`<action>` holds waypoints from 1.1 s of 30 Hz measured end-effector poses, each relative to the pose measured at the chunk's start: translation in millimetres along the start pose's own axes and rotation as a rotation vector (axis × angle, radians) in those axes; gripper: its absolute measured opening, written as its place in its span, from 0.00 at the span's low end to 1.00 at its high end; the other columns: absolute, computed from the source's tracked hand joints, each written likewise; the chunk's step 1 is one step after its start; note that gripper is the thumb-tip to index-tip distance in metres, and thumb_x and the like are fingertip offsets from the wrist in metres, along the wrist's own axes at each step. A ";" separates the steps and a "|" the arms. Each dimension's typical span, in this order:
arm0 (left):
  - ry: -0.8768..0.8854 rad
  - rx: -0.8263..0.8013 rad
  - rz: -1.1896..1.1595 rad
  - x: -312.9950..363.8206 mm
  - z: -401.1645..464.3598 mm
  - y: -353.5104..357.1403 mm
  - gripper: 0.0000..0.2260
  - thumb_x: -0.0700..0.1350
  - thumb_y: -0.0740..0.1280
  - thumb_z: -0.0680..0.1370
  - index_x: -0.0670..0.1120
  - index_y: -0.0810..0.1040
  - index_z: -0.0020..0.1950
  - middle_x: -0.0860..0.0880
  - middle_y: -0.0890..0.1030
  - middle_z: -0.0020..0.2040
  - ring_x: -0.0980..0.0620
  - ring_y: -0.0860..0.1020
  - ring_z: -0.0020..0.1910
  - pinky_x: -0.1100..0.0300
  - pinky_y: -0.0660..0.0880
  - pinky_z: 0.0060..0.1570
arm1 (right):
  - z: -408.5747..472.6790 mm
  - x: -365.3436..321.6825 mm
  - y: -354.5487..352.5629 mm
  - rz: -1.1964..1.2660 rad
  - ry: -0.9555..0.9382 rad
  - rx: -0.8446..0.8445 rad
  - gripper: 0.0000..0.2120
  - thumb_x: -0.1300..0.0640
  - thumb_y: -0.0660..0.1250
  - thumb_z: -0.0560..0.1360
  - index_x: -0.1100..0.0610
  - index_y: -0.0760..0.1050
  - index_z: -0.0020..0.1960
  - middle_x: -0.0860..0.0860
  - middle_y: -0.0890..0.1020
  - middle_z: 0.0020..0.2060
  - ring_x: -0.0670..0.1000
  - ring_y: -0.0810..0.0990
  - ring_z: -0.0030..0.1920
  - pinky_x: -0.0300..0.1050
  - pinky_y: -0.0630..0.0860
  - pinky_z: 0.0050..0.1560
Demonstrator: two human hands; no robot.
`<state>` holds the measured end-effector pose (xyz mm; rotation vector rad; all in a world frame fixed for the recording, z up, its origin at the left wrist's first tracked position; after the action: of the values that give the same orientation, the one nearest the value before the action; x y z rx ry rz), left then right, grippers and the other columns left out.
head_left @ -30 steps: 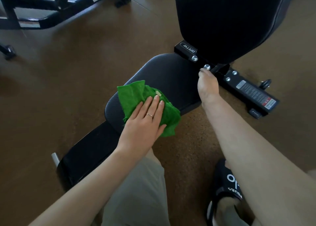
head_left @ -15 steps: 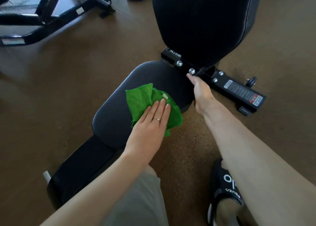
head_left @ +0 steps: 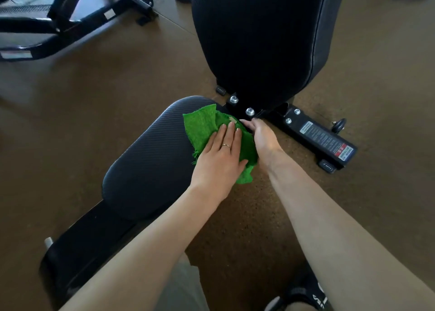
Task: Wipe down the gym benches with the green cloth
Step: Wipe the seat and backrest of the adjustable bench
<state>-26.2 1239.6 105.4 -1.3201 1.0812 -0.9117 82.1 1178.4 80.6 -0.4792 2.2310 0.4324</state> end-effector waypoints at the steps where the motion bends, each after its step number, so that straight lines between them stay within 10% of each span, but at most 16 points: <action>1: -0.019 -0.016 -0.012 4.2 5.3 -1.2 0.33 0.56 0.52 0.87 0.40 0.45 0.84 0.41 0.46 0.85 0.44 0.46 0.84 0.53 0.38 0.78 | -0.1 -1.5 -1.5 -0.038 -0.001 -0.003 0.21 0.45 0.53 0.85 0.49 0.81 0.66 0.52 0.84 0.59 0.52 0.82 0.59 0.53 0.76 0.68; 6: -0.138 -0.056 -0.088 20.0 32.8 -5.9 0.30 0.54 0.50 0.88 0.42 0.44 0.85 0.44 0.45 0.85 0.46 0.43 0.84 0.52 0.40 0.81 | 2.0 -26.4 -12.4 -0.251 -0.028 -0.035 0.30 0.35 0.53 0.76 0.51 0.83 0.63 0.54 0.84 0.59 0.54 0.82 0.59 0.55 0.75 0.67; 17: -0.454 -0.063 -0.202 20.0 51.0 -10.0 0.27 0.58 0.45 0.87 0.53 0.49 0.86 0.53 0.47 0.86 0.51 0.43 0.84 0.52 0.43 0.83 | 13.7 -38.4 -15.7 -0.516 -0.136 -0.111 0.23 0.52 0.51 0.86 0.54 0.67 0.78 0.56 0.71 0.75 0.58 0.70 0.74 0.51 0.65 0.71; 27: -0.686 -0.067 -0.170 49.6 -41.7 -9.3 0.27 0.56 0.44 0.87 0.49 0.51 0.85 0.50 0.50 0.85 0.49 0.48 0.84 0.52 0.45 0.82 | -2.0 -48.2 -1.9 -0.554 -0.085 -0.220 0.16 0.47 0.51 0.85 0.53 0.74 0.49 0.54 0.80 0.55 0.56 0.78 0.56 0.59 0.72 0.63; 33: -0.748 -0.111 -0.218 33.1 0.4 -10.3 0.28 0.57 0.40 0.87 0.49 0.43 0.85 0.50 0.42 0.85 0.50 0.40 0.84 0.52 0.41 0.82 | 10.9 -50.4 -6.9 -0.605 -0.123 -0.251 0.15 0.48 0.50 0.85 0.50 0.73 0.51 0.47 0.75 0.45 0.52 0.76 0.51 0.55 0.72 0.61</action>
<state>-15.8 1207.4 112.7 -1.7012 0.4132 -0.4345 123.0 1187.3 111.4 -1.1815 1.8028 0.4024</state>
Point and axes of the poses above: each hand's wrist, its own z-axis towards the middle knuckle, its own y-axis out of the palm, x = y × z, the point moved 3 cm from there along z, towards the middle knuckle
